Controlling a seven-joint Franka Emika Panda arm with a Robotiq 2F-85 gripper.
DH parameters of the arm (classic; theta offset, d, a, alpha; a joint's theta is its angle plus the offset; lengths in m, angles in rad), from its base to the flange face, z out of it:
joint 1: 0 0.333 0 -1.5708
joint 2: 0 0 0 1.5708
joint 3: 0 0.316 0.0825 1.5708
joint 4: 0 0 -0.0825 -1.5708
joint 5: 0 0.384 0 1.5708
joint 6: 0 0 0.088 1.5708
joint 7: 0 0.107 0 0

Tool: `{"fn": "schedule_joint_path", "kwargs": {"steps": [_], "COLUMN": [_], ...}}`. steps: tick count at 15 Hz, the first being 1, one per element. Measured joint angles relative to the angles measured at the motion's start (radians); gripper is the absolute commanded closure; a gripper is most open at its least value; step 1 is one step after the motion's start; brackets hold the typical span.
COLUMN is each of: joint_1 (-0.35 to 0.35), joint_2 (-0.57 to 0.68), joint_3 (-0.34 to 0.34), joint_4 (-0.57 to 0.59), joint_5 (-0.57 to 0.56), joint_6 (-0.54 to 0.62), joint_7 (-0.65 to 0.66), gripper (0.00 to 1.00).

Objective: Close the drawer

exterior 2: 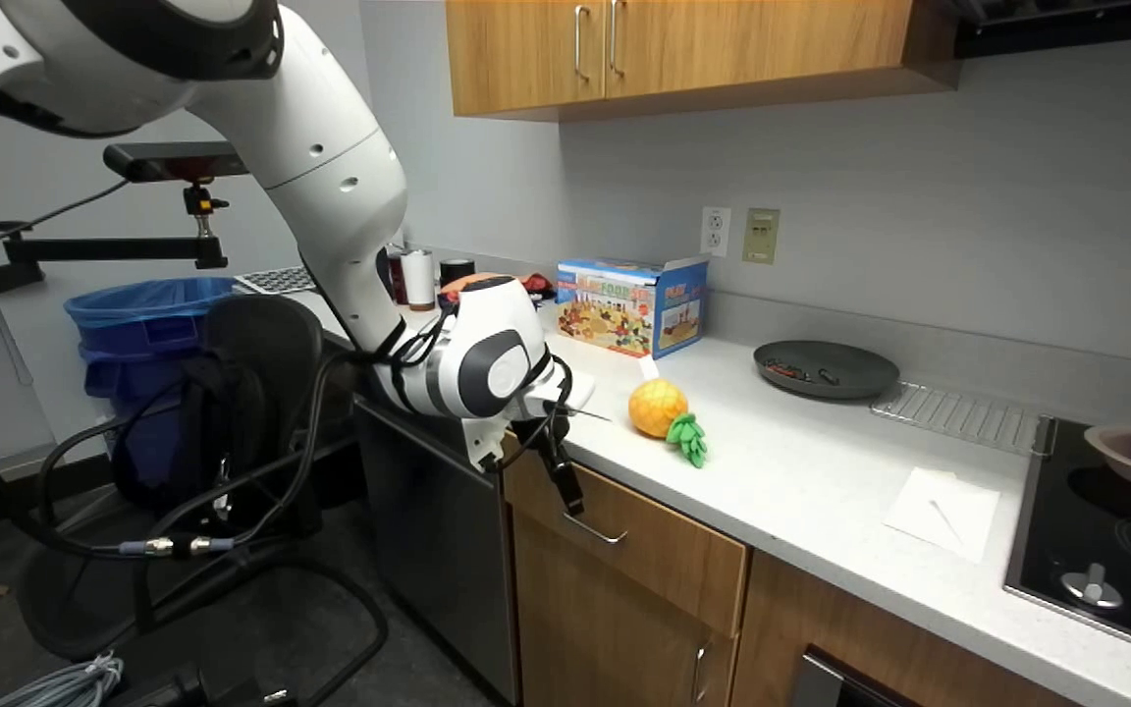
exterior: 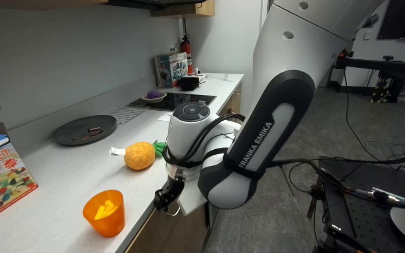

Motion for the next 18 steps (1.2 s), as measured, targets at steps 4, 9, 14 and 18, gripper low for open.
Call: {"fn": "schedule_joint_path", "kwargs": {"steps": [4, 9, 14, 18], "joint_1": [0.079, 0.088, -0.002, -0.031], "joint_2": [0.015, 0.014, -0.016, -0.031], "joint_3": [-0.071, -0.062, 0.049, 0.075], "joint_4": [-0.006, 0.009, 0.034, 0.038], "joint_5": [-0.011, -0.037, -0.096, -0.11], "joint_6": [0.005, -0.033, -0.223, -0.28], "joint_7": [0.052, 0.008, -0.169, -0.213], "gripper": [0.0, 0.0, 0.0, 0.0]}}
